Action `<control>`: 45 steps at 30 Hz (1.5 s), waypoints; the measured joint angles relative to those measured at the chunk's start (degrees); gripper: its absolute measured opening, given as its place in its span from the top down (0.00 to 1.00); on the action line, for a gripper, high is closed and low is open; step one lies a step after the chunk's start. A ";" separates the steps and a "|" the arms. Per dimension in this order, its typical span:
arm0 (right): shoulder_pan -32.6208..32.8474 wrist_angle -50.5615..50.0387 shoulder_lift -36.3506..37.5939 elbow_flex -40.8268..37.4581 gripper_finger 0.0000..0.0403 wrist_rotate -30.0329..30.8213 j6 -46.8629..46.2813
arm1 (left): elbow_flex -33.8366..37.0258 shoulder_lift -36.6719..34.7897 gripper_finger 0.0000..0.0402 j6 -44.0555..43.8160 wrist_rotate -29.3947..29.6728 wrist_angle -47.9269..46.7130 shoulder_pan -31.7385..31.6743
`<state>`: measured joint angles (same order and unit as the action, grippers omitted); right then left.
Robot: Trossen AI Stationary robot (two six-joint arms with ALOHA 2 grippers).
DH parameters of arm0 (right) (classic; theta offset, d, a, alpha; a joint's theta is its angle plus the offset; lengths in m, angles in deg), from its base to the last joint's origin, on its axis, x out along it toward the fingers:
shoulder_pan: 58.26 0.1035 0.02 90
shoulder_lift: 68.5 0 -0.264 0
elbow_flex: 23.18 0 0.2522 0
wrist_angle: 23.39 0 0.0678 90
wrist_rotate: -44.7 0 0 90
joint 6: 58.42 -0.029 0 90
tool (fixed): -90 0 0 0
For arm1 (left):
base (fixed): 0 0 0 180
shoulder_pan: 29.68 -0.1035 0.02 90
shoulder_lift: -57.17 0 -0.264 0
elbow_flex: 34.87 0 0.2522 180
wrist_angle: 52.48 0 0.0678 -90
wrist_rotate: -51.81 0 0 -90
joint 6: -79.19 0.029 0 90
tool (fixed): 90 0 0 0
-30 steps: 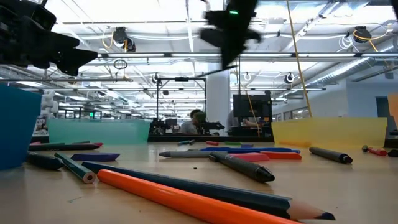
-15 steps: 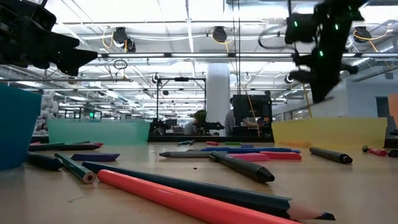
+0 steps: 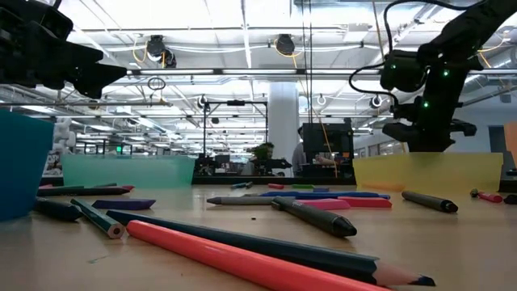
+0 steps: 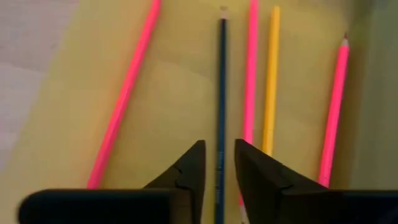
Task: Sort crayons/erasers/pens/pencils in bins
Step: Put the dark blue pencil into the yellow bin
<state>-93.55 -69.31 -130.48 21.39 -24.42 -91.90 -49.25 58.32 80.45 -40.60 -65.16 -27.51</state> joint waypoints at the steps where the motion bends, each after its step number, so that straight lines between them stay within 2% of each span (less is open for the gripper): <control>1: 0.04 0.28 0.31 0.00 0.76 -0.31 0.57 | 0.00 0.02 0.31 -0.01 0.00 -0.01 -0.02; 7: 4.88 0.59 3.11 4.46 0.67 -6.00 5.40 | 0.00 0.02 0.31 0.00 0.00 0.00 -0.01; 12: 14.90 0.86 2.34 12.98 0.67 -6.00 11.66 | 0.00 0.02 0.31 -0.01 0.00 0.00 -0.02; 16: 24.52 0.81 -1.50 19.37 0.67 -6.02 17.10 | 0.00 0.02 0.31 -0.01 0.00 -0.01 -0.01; 23: 41.24 4.12 -16.23 29.34 0.67 -6.38 23.83 | 0.00 0.00 0.31 -0.02 0.00 0.00 -0.02; 28: 49.08 6.69 -29.60 38.64 0.67 -9.17 26.54 | 0.01 0.02 0.31 -0.02 0.00 -0.02 0.00; 32: 53.29 8.11 -38.46 46.61 0.65 -13.07 30.26 | 0.00 0.02 0.31 -0.02 -0.01 -0.02 -0.01; 37: 56.34 9.88 -47.85 56.70 0.61 -19.44 29.88 | 0.00 0.02 0.31 -0.01 0.00 -0.01 -0.01; 42: 59.10 9.55 -55.71 64.80 0.59 -19.67 28.93 | 0.00 0.01 0.31 -0.02 0.00 -0.01 -0.01; 45: 61.03 9.35 -58.97 68.04 0.59 -19.53 25.16 | 0.00 0.01 0.31 -0.02 0.00 0.00 0.00</control>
<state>-32.52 -59.96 -189.45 89.43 -43.95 -66.74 -49.25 58.34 80.43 -40.60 -65.16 -27.51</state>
